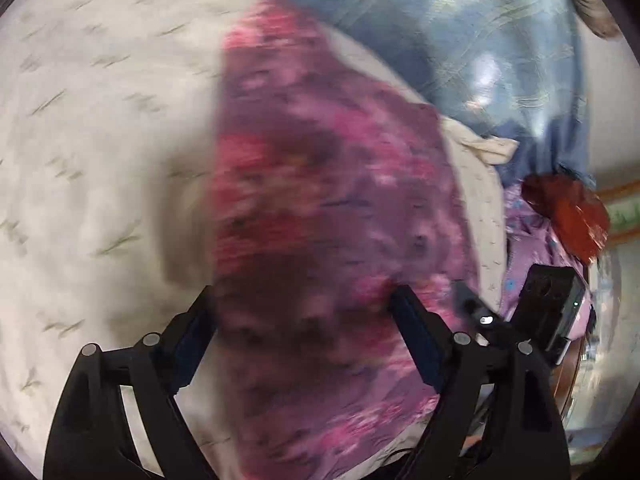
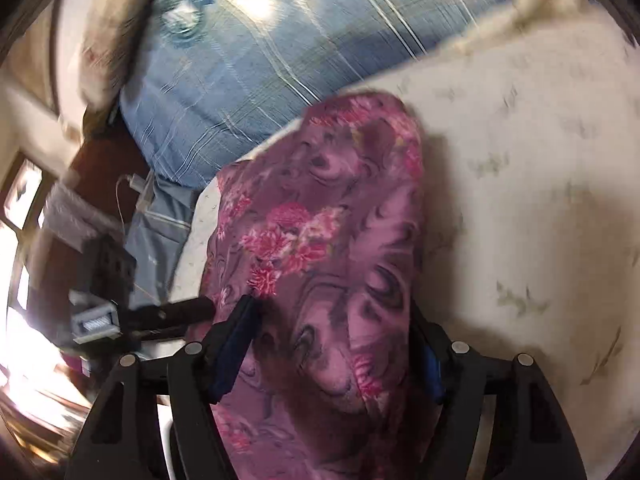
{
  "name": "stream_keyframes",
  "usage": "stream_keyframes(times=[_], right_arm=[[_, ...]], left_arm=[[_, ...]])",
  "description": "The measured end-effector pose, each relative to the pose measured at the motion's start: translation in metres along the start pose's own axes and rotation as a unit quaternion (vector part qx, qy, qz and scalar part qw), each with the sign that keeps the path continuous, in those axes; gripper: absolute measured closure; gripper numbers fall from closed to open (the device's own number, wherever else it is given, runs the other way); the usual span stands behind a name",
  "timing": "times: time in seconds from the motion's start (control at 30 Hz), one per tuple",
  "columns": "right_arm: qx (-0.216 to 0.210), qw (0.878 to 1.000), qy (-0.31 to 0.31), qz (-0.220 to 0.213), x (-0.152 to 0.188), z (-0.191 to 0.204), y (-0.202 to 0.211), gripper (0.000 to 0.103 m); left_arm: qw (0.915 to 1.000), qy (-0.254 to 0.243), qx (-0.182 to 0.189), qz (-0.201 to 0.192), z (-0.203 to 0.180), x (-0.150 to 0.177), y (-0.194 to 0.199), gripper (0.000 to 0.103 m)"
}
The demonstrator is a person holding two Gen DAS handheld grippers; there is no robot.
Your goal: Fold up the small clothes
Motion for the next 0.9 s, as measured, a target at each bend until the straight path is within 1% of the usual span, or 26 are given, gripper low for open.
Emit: stream_keyframes(times=[0.03, 0.07, 0.1, 0.13, 0.17, 0.2, 0.23, 0.27, 0.3, 0.33, 0.4, 0.43, 0.47, 0.5, 0.53, 0.57, 0.6, 0.63, 0.67, 0.7, 0.73, 0.77, 0.8, 0.83, 0.87, 0.9], right_arm=[[0.000, 1.000, -0.002, 0.000, 0.000, -0.002, 0.000, 0.040], [-0.001, 1.000, -0.009, 0.002, -0.001, -0.004, 0.000, 0.048], [-0.001, 1.000, -0.009, 0.001, -0.001, -0.003, 0.001, 0.052], [0.004, 1.000, -0.003, -0.003, -0.002, 0.002, 0.004, 0.059], [0.014, 1.000, 0.005, -0.007, -0.003, 0.008, 0.006, 0.063], [0.014, 1.000, 0.011, -0.012, -0.006, 0.018, 0.009, 0.064], [0.005, 1.000, 0.015, -0.019, -0.009, 0.027, 0.013, 0.069], [-0.016, 0.999, 0.020, -0.029, -0.013, 0.043, 0.018, 0.074], [-0.037, 0.998, 0.029, -0.039, -0.017, 0.060, 0.022, 0.074], [-0.045, 0.997, 0.042, -0.050, -0.020, 0.076, 0.025, 0.074], [-0.045, 0.995, 0.060, -0.062, -0.026, 0.096, 0.023, 0.074], [-0.033, 0.995, 0.063, -0.062, -0.029, 0.099, 0.016, 0.070], [0.002, 0.996, 0.061, -0.058, -0.031, 0.094, 0.005, 0.067], [0.052, 0.996, 0.060, -0.048, -0.031, 0.084, -0.009, 0.065], [0.124, 0.991, 0.053, -0.017, -0.027, 0.065, -0.029, 0.062], [0.153, 0.987, 0.043, 0.007, -0.021, 0.052, -0.038, 0.062], [0.146, 0.989, 0.030, 0.012, -0.016, 0.047, -0.040, 0.062], [0.129, 0.992, 0.013, -0.006, -0.013, 0.046, -0.032, 0.062], [0.126, 0.992, 0.004, -0.019, -0.010, 0.046, -0.021, 0.060], [0.134, 0.991, 0.005, -0.024, -0.006, 0.049, -0.010, 0.058], [0.149, 0.988, 0.012, -0.026, -0.002, 0.053, 0.001, 0.048], [0.166, 0.985, 0.022, -0.032, 0.004, 0.058, 0.012, 0.030], [0.184, 0.982, 0.032, -0.037, 0.010, 0.062, 0.023, 0.018], [0.202, 0.978, 0.041, -0.041, 0.017, 0.067, 0.033, 0.000], [0.226, 0.972, 0.054, -0.045, 0.028, 0.072, 0.044, 0.000], [0.238, 0.968, 0.063, -0.044, 0.032, 0.075, 0.050, 0.000]], left_arm=[[1.0000, 0.000, 0.004, -0.003, -0.004, 0.000, -0.001, 0.020], [0.9999, 0.001, 0.008, -0.010, -0.006, 0.000, 0.001, 0.027], [0.9999, -0.002, 0.009, -0.013, -0.007, 0.000, 0.003, 0.034], [0.9998, -0.005, 0.006, -0.018, -0.007, 0.000, 0.007, 0.052], [0.9997, -0.008, 0.005, -0.022, -0.007, 0.000, 0.012, 0.065], [0.9995, -0.010, 0.010, -0.028, -0.006, -0.001, 0.019, 0.071], [0.9991, -0.007, 0.020, -0.037, -0.005, -0.003, 0.029, 0.079], [0.9986, -0.005, 0.028, -0.043, -0.004, -0.005, 0.037, 0.079], [0.9979, -0.005, 0.033, -0.055, -0.002, -0.007, 0.049, 0.079], [0.9971, -0.009, 0.029, -0.070, 0.000, -0.010, 0.060, 0.079], [0.9951, -0.014, 0.006, -0.097, 0.010, -0.017, 0.080, 0.079], [0.9944, -0.010, -0.008, -0.105, 0.017, -0.019, 0.084, 0.077], [0.9933, -0.005, -0.034, -0.111, 0.026, -0.022, 0.087, 0.073], [0.9908, -0.003, -0.073, -0.114, 0.037, -0.023, 0.087, 0.071], [0.9863, -0.003, -0.119, -0.114, 0.050, -0.021, 0.087, 0.070], [0.9824, -0.006, -0.148, -0.113, 0.058, -0.018, 0.089, 0.070], [0.9803, -0.010, -0.162, -0.114, 0.065, -0.012, 0.092, 0.069], [0.9793, -0.016, -0.164, -0.117, 0.067, -0.005, 0.096, 0.063], [0.9769, -0.023, -0.172, -0.124, 0.069, 0.003, 0.100, 0.051], [0.9721, -0.029, -0.188, -0.137, 0.070, 0.011, 0.106, 0.046], [0.9648, -0.036, -0.209, -0.156, 0.071, 0.019, 0.113, 0.040], [0.9571, -0.046, -0.227, -0.174, 0.069, 0.027, 0.118, 0.033], [0.9497, -0.055, -0.245, -0.186, 0.067, 0.035, 0.121, 0.029], [0.9439, -0.063, -0.261, -0.192, 0.070, 0.036, 0.125, 0.023], [0.9375, -0.073, -0.277, -0.198, 0.070, 0.042, 0.126, 0.019], [0.9301, -0.086, -0.295, -0.201, 0.071, 0.053, 0.126, 0.019]])
Point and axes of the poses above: each gripper's, at about its wrist camera, not at the fingertips, and y roughly against the way its jaws point, z to its left, x to its underside, the point moved 8 cm from there along -y, roughly the way its jaws point, and after that the axes turned 7 degrees about z, right-handed, at the moved point
